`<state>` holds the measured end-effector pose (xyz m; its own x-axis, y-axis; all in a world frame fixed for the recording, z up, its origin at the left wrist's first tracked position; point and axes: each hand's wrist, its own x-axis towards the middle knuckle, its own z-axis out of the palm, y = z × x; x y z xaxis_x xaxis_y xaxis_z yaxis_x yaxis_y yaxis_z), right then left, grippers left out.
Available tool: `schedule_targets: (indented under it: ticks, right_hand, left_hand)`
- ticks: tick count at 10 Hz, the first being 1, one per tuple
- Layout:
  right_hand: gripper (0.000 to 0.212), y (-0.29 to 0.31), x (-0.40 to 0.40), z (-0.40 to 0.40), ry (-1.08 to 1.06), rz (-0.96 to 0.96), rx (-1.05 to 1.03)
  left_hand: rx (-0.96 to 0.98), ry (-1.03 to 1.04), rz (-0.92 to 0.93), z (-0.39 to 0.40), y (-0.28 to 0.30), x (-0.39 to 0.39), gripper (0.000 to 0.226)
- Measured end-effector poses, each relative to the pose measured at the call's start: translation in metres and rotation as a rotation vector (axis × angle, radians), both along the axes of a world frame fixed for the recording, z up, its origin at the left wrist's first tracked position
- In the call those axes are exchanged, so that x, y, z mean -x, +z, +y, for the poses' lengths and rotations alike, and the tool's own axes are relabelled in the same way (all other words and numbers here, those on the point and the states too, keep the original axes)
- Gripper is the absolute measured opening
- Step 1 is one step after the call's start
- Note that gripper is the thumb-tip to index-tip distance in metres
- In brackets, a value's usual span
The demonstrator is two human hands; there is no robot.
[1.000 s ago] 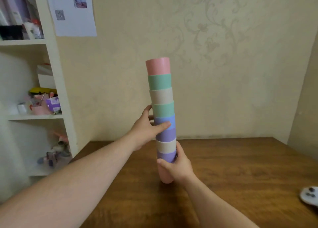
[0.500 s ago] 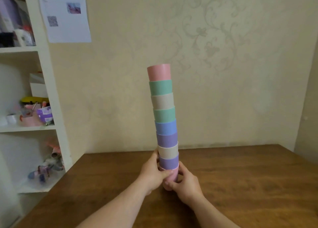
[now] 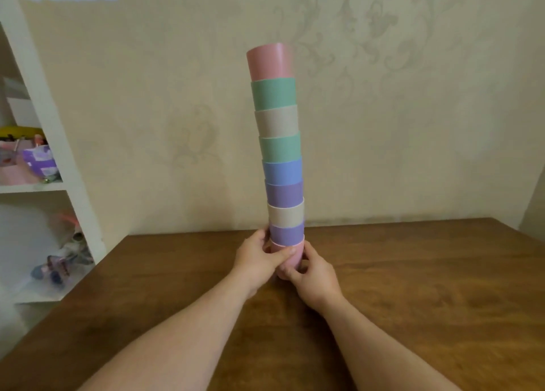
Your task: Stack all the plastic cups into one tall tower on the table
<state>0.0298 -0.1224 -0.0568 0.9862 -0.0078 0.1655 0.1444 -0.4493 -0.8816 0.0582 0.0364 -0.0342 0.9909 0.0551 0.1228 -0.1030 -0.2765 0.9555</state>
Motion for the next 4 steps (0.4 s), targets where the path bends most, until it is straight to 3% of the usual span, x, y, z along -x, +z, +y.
schedule_targets:
  ticks: [2, 4]
  right_hand:
    - [0.064, 0.003, 0.003, 0.0, 0.015, 0.049, 0.003]
    - [0.083, 0.003, 0.018, 0.0, -0.033, 0.102, 0.026]
  left_hand:
    - [0.024, -0.035, 0.006, -0.005, 0.002, 0.007, 0.065]
    - [-0.011, 0.0, 0.086, -0.002, 0.002, 0.026, 0.087]
